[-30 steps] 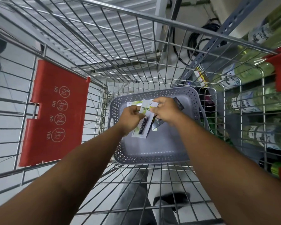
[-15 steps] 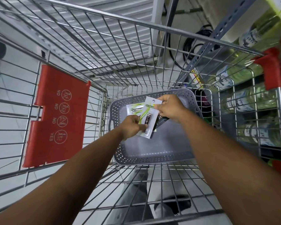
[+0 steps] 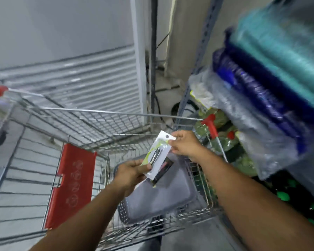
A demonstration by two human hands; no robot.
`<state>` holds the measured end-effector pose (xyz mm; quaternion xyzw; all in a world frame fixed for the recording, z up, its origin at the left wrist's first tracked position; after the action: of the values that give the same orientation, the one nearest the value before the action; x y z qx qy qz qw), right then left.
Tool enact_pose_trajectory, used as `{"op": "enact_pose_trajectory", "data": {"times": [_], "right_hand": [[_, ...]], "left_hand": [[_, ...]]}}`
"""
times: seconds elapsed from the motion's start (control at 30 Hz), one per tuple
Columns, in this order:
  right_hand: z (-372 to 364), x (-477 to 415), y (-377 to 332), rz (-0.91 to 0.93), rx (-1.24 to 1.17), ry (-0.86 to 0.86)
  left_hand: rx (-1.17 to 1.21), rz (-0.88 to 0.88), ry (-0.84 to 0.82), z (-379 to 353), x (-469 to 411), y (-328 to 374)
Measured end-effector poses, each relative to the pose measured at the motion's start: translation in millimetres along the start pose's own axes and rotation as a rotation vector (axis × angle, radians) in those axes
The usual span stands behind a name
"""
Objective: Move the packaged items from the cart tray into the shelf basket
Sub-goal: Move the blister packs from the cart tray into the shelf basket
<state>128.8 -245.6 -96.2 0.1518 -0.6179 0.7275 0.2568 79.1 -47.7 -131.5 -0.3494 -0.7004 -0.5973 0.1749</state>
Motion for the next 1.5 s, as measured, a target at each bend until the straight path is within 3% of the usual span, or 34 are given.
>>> {"op": "enact_pose_trajectory", "data": {"times": [0.2,0.5,0.63,0.73,0.9,1.1,1.23,1.43,1.5], "right_hand": [[68,107,-47,0.223,-0.030,0.120],[257,310,-43,0.362,-0.082,0.530],[351,422,-17,0.359,-0.125,0.763],[413,497,25,0.317,-0.216,0.919],[492,585,98,0.228,-0.373,1.128],[551,624,158,0.183,-0.459,1.233],[584,629,192,0.111,-0.462,1.296],[640,614,238,0.036,-0.484,1.347],[655,603,248,0.036,-0.497,1.343]], "left_hand": [[0.078,-0.101,-0.163,-72,93,11],[-0.273,-0.172,-0.391,-249,208,3],[-0.410,-0.172,-0.617,-356,265,-19],[-0.448,-0.194,-0.687,-430,296,-40],[-0.495,-0.073,-0.831,-534,336,-94],[-0.569,-0.065,-0.870,-607,364,-146],[-0.654,-0.120,-0.802,-647,362,-172],[-1.021,-0.507,-0.753,-712,353,-179],[-1.137,-0.555,-0.731,-728,348,-183]]}}
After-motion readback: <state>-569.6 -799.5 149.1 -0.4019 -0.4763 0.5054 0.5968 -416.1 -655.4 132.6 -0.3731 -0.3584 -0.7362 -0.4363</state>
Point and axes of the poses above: each hand's wrist, its own x-axis away from the middle knuckle, its own z-axis out of the back of the hand, y = z × x, the point moved 10 cm from there along -x, towards the middle knuckle, and after that the axes turned 1 degree about -x, right-handed, at the moved point
